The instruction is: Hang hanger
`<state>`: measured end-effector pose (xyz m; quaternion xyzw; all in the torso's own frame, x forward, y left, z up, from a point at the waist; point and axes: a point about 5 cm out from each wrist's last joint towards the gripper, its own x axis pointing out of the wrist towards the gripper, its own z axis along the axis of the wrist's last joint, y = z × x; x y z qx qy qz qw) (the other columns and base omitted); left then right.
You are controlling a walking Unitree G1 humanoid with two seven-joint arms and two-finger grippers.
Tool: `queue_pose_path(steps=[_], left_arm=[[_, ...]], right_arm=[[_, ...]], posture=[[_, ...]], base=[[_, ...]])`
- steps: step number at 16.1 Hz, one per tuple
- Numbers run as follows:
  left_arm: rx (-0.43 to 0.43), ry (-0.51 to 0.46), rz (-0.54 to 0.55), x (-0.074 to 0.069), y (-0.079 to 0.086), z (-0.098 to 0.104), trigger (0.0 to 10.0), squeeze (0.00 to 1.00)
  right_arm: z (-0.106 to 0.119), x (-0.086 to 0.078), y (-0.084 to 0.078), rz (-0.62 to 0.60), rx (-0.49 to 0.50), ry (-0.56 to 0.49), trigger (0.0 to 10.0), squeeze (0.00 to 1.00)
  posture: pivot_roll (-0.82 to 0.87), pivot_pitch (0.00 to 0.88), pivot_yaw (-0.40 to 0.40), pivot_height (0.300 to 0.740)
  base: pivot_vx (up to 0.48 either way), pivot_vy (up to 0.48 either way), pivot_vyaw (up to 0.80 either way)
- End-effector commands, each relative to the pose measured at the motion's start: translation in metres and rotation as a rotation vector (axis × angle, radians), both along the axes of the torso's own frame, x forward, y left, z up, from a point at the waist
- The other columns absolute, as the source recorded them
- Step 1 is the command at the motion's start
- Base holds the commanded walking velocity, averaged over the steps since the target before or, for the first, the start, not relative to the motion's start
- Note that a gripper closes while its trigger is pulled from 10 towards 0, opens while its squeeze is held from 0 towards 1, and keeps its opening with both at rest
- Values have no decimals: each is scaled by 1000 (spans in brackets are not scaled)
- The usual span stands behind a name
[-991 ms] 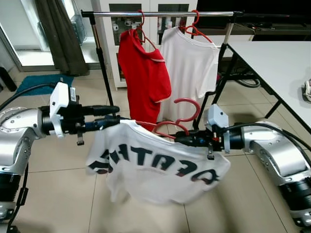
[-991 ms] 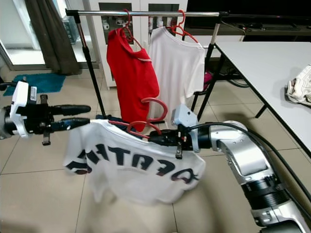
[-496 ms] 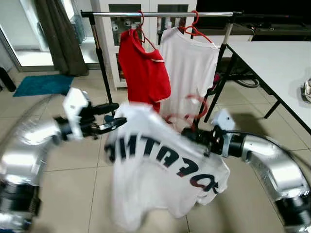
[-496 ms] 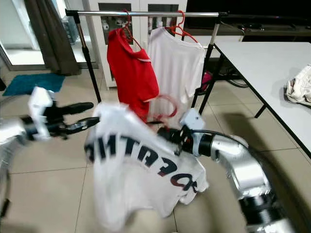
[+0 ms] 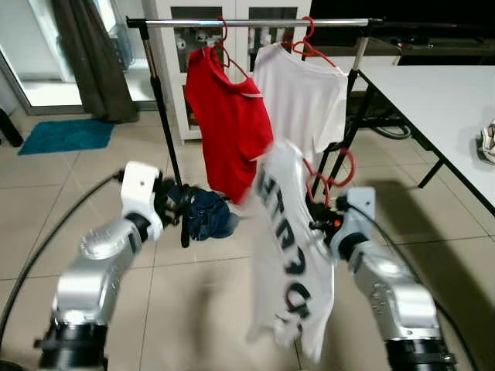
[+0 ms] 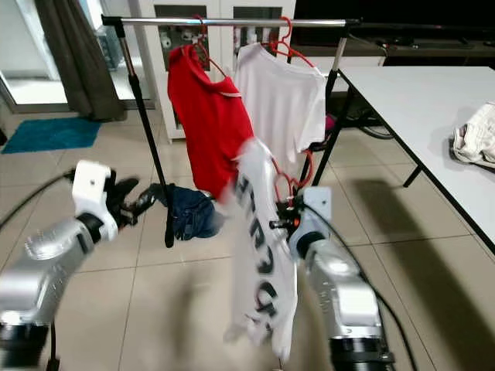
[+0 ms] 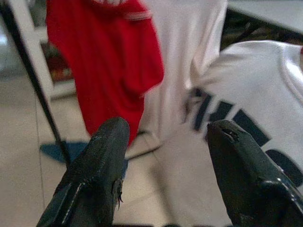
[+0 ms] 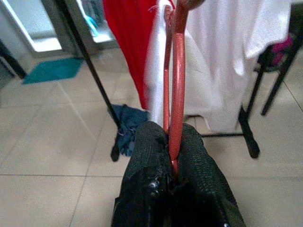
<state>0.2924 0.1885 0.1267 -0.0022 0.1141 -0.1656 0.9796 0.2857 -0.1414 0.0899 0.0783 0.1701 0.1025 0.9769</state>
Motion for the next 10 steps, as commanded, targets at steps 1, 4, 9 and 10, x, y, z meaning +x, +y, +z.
queue_pose_path(steps=[1,4,9,10], left_arm=[[-10,-6,50,-1,-1,4,10000,0],[-69,-45,66,-3,-15,7,10000,0],[-56,-111,156,-5,-20,14,10000,0],[-45,-87,147,-6,-21,15,10000,0]], right_arm=[[6,2,6,-24,-35,-23,10000,0],[26,2,32,82,50,-86,10000,0],[28,3,28,-20,26,-112,10000,0],[26,1,28,-23,67,-87,10000,0]], posture=[[-120,0,-1,740],[-112,0,-3,740],[-114,0,-5,740],[-117,0,-5,740]], base=[[0,0,0],[0,0,0],[0,0,0],[0,0,0]])
